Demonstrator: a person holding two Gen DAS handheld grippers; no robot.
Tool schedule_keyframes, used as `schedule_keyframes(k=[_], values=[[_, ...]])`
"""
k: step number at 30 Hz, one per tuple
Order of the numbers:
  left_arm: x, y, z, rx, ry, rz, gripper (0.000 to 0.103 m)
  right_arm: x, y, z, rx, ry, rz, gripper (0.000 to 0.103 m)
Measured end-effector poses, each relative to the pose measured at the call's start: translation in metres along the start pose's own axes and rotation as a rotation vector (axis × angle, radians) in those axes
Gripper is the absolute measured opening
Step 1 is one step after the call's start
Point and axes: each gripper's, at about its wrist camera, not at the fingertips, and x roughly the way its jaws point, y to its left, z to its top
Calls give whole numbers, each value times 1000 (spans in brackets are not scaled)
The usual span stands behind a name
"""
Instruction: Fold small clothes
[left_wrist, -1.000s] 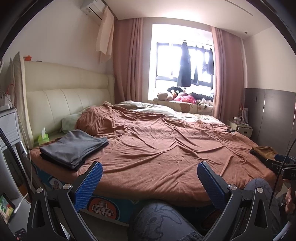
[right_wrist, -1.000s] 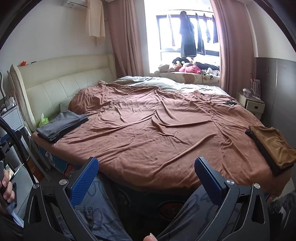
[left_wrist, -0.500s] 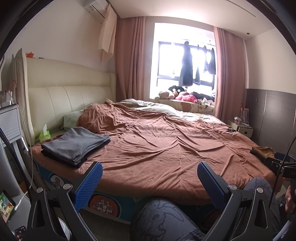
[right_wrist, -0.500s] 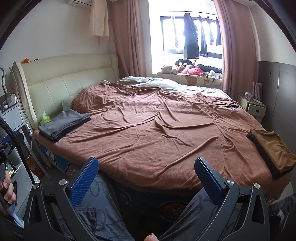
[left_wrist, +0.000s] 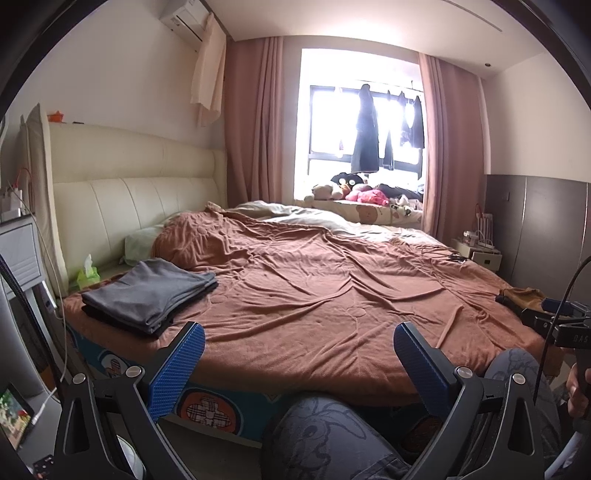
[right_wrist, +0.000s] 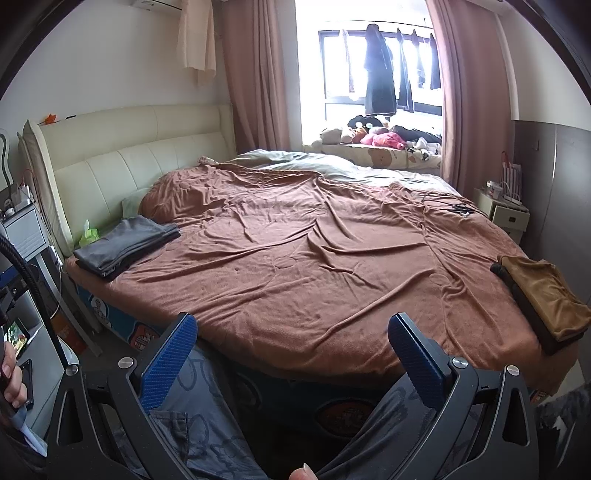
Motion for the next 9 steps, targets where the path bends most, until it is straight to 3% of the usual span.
schedule_keyframes(k=[9], values=[[-1, 3, 0, -15, -2, 11, 103, 4, -1, -2, -2, 14, -1, 103]])
